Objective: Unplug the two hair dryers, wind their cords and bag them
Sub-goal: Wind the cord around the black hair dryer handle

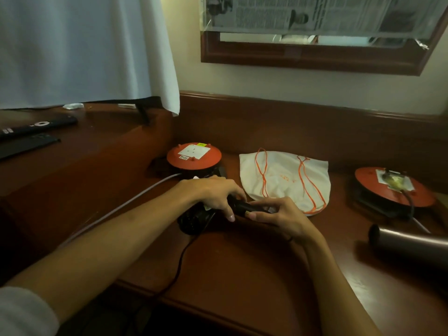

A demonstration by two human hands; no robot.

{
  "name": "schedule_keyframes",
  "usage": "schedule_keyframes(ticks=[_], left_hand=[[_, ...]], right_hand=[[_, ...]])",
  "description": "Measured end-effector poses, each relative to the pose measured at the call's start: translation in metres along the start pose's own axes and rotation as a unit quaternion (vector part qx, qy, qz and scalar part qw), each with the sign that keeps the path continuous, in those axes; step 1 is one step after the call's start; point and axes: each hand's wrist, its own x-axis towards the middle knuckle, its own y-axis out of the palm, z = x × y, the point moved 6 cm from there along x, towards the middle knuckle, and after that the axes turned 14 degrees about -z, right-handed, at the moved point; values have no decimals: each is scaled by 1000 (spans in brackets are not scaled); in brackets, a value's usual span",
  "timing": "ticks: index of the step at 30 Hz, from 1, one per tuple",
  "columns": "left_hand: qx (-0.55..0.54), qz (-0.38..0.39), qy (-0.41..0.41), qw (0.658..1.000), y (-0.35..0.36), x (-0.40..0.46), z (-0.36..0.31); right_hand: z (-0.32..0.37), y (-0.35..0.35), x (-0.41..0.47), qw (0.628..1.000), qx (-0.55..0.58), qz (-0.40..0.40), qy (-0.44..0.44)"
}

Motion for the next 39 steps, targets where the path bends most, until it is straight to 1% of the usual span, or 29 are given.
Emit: schedule_keyframes(ticks=[3, 6, 10, 12, 14, 17, 20, 22, 24, 26, 29, 30, 32, 33, 35, 37, 39], left_hand=[[-10, -26, 10, 1000, 6, 4, -1], [-6, -32, 16, 999, 10, 8, 1], [23, -26, 31, 999, 16, 12, 2], [22, -27, 30, 999, 16, 13, 4], [24, -16, 28, 999, 16, 15, 8], [19, 26, 35, 999, 10, 16, 13], [22, 83, 30, 996, 0, 14, 17], [43, 89, 27, 995, -3, 15, 24], [48, 77, 38, 995, -3, 14, 30], [-8, 52, 56, 997, 0, 11, 30], [-84, 22, 33, 996, 2, 8, 30], [-96, 31, 24, 995, 2, 8, 31], [-105, 80, 10, 991, 2, 9, 29], [-93, 105, 3, 990, 1, 9, 27], [-29, 136, -1, 990, 0, 13, 20], [25, 145, 3, 989, 2, 17, 12], [16, 137, 11, 990, 6, 22, 8]], right_hand=[[-3, -1, 4, 999, -51, -6, -13], [2, 1, 2, 994, -107, 5, -36], [5, 18, -1, 955, -279, -14, -97], [1, 32, 0, 938, -330, -14, -101], [-2, 42, 2, 929, -351, -23, -111], [1, 43, 6, 924, -348, -47, -151], [4, 40, 9, 931, -320, -46, -167], [6, 36, 9, 940, -291, -47, -174], [7, 32, 9, 947, -268, -50, -170], [5, 27, 8, 951, -257, -51, -162], [2, 24, 7, 959, -240, -51, -143], [2, 24, 7, 959, -239, -54, -140], [5, 23, 8, 959, -239, -61, -140], [6, 23, 8, 958, -242, -63, -143], [9, 24, 5, 952, -255, -65, -158], [12, 24, 2, 949, -260, -60, -166], [12, 21, 1, 949, -263, -62, -163]])
